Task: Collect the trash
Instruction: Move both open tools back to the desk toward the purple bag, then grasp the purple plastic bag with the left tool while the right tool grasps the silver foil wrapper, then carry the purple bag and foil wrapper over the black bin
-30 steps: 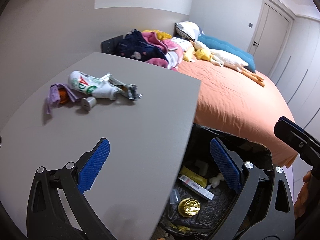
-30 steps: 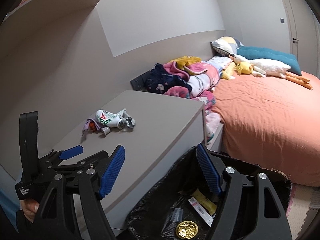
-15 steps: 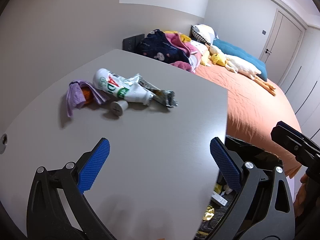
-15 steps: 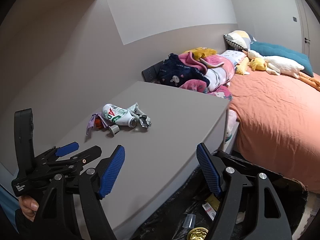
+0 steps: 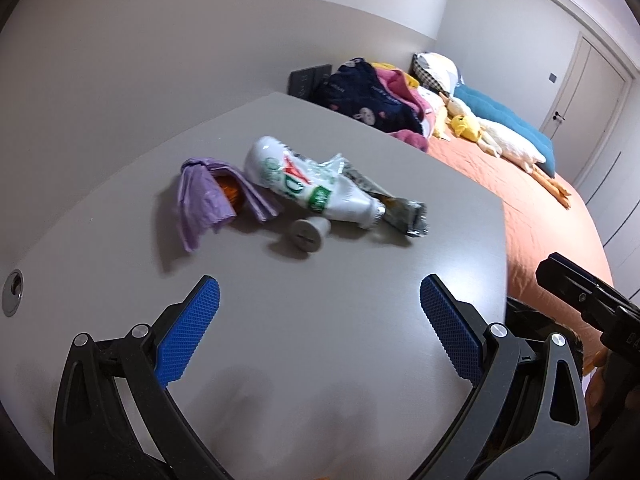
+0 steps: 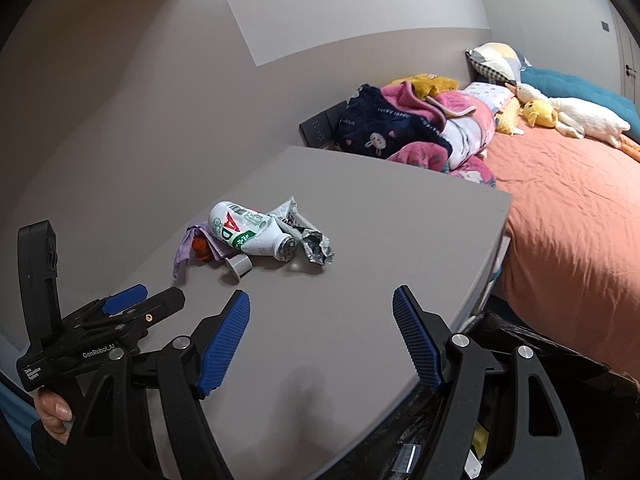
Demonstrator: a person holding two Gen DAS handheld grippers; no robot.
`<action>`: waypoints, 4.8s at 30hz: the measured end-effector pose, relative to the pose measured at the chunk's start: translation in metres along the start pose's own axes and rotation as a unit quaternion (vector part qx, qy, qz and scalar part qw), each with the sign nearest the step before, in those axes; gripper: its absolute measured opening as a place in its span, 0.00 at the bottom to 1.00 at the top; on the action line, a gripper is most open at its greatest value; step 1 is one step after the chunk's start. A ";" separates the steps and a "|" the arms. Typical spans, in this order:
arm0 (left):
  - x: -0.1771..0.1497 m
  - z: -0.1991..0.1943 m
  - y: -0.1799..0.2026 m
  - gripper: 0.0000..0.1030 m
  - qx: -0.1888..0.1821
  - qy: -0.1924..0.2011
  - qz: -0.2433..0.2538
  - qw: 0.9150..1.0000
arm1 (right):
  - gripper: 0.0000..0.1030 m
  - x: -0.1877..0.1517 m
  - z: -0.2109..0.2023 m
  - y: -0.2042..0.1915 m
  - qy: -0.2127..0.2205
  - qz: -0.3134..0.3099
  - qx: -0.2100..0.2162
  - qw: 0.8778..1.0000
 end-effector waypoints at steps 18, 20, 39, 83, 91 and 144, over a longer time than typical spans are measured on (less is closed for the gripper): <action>0.022 0.052 -0.075 0.94 0.028 -0.017 -0.050 0.998 | 0.72 0.020 0.097 -0.011 -0.042 -0.003 -0.006 0.999; 0.023 0.058 -0.084 0.94 0.025 -0.019 -0.068 0.997 | 0.72 0.022 0.106 -0.010 -0.046 0.000 -0.007 0.999; 0.019 0.083 -0.120 0.56 0.018 -0.042 -0.126 0.991 | 0.39 0.029 0.156 -0.009 -0.093 0.012 -0.013 0.996; 0.045 -0.039 -0.057 0.01 0.036 0.097 -0.084 0.991 | 0.15 0.032 0.034 -0.011 -0.013 0.001 0.003 1.000; 0.035 -0.061 -0.015 0.01 0.019 0.100 -0.067 0.993 | 0.15 0.020 -0.011 0.001 0.003 0.007 0.007 1.000; -0.022 -0.077 0.244 0.01 -0.159 0.058 0.092 0.981 | 0.15 -0.045 -0.212 0.150 0.107 0.086 -0.080 0.987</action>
Point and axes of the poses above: each gripper's, at about its wrist camera, not at the fingertips, and z roughly the way its jaws point, y to its right, x to its top, the point moved 6 cm from there along z, roughly the way its jaws point, and after that the axes turned 11 degrees about z, right-handed, at the moved point
